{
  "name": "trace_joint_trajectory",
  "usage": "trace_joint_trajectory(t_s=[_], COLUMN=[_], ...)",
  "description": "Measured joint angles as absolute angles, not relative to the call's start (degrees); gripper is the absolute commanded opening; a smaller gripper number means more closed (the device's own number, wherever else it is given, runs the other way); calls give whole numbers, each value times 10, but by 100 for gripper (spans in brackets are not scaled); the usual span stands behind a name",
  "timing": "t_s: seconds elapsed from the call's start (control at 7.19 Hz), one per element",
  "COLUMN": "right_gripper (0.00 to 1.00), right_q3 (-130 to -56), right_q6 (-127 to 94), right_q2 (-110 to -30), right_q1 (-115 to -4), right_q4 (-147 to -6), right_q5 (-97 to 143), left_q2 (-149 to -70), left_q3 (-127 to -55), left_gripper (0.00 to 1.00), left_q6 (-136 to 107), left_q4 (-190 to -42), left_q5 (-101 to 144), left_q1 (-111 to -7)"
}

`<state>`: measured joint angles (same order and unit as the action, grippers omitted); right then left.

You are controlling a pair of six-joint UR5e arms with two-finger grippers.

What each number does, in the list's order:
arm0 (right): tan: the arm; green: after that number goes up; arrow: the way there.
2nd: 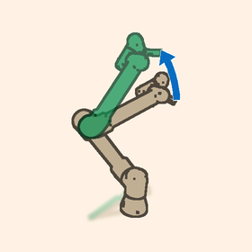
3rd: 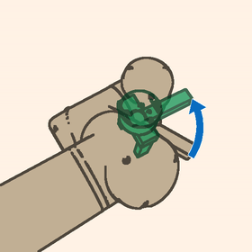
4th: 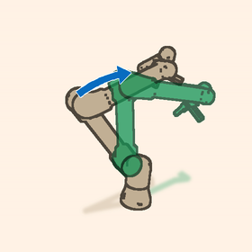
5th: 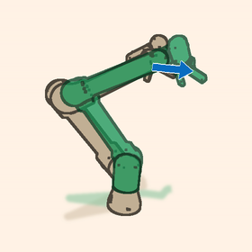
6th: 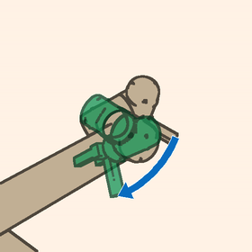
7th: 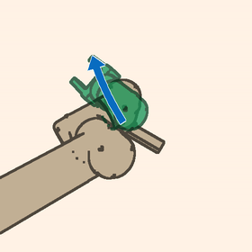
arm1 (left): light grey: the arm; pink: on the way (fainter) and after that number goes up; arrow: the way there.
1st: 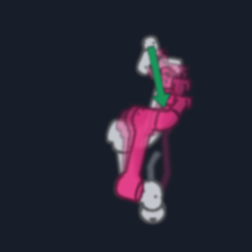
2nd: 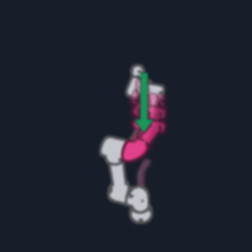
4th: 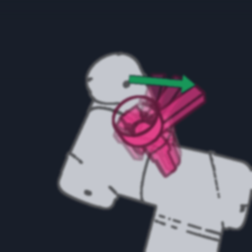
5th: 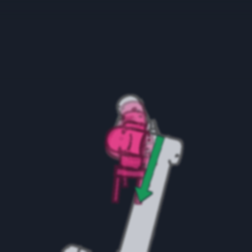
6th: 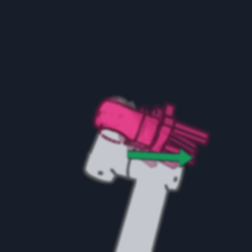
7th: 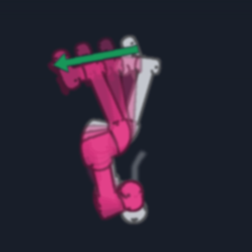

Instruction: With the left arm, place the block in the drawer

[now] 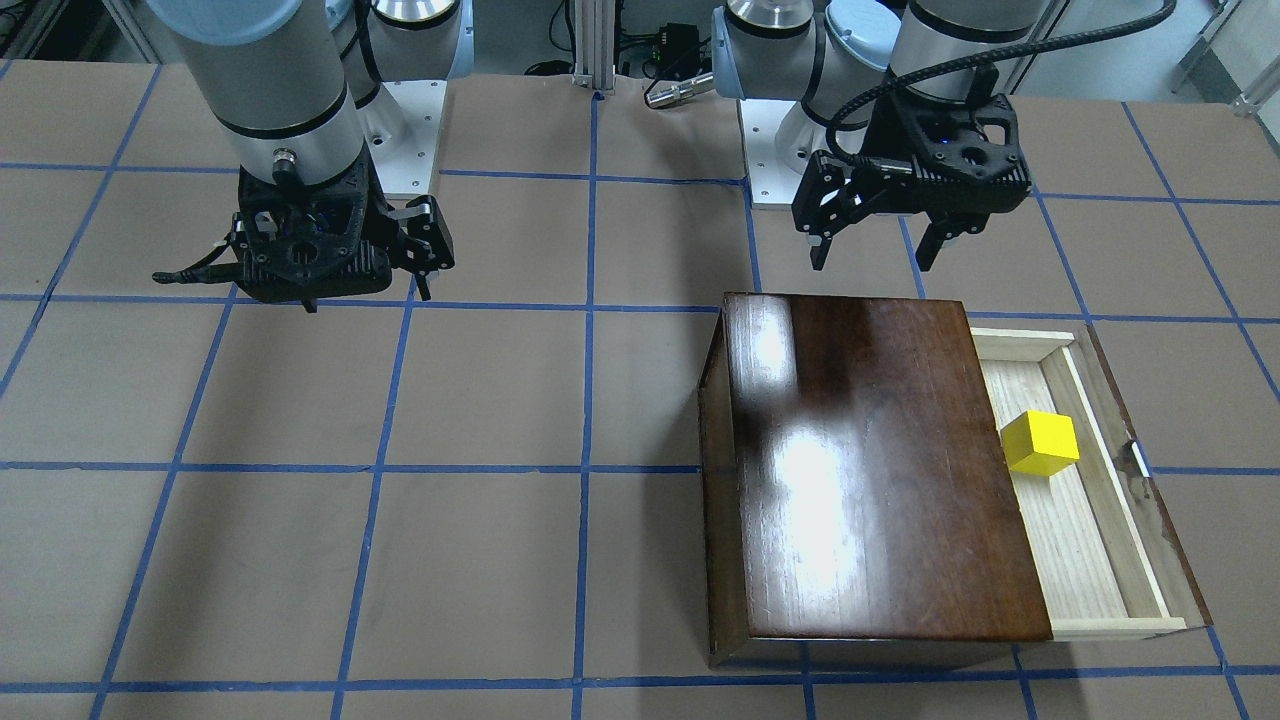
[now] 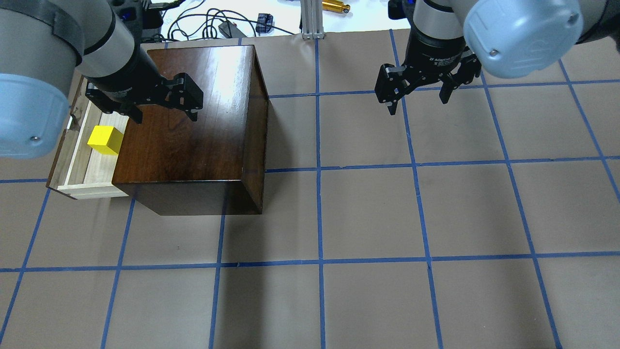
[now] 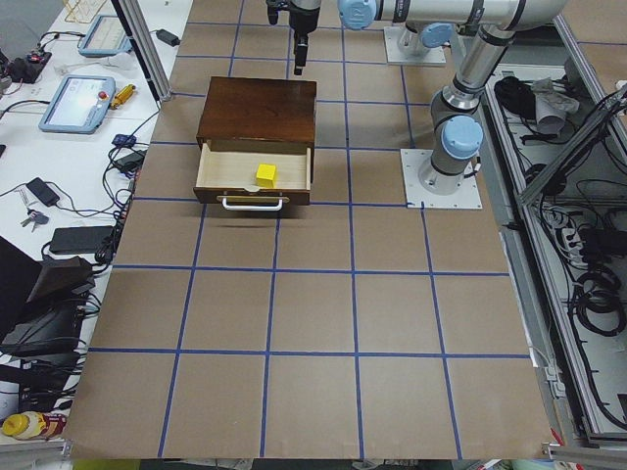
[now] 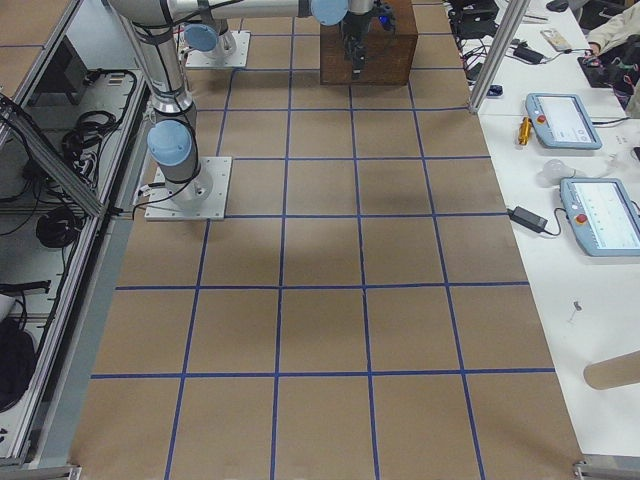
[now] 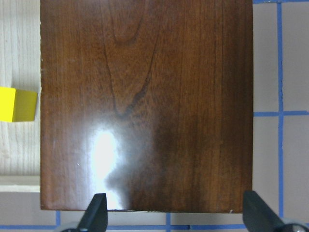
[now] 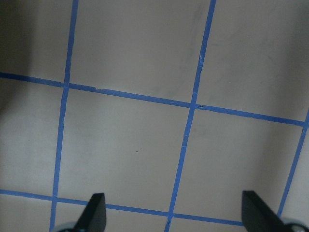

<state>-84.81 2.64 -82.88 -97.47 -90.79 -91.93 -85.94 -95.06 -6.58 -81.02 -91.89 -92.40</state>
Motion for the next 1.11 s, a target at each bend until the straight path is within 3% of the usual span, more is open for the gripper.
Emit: trace_joint_trajectory(t_s=[1.11], right_gripper=[100], right_q3=[-848], right_q6=[27], right_q2=[-829], right_q1=[-975], right_q4=[-908], right_q5=[-919], left_q2=[-860], left_q3=[-947], left_gripper=[100], left_q6=[-74], left_q4=[-813], left_q5=[-919], left_q1=[-926])
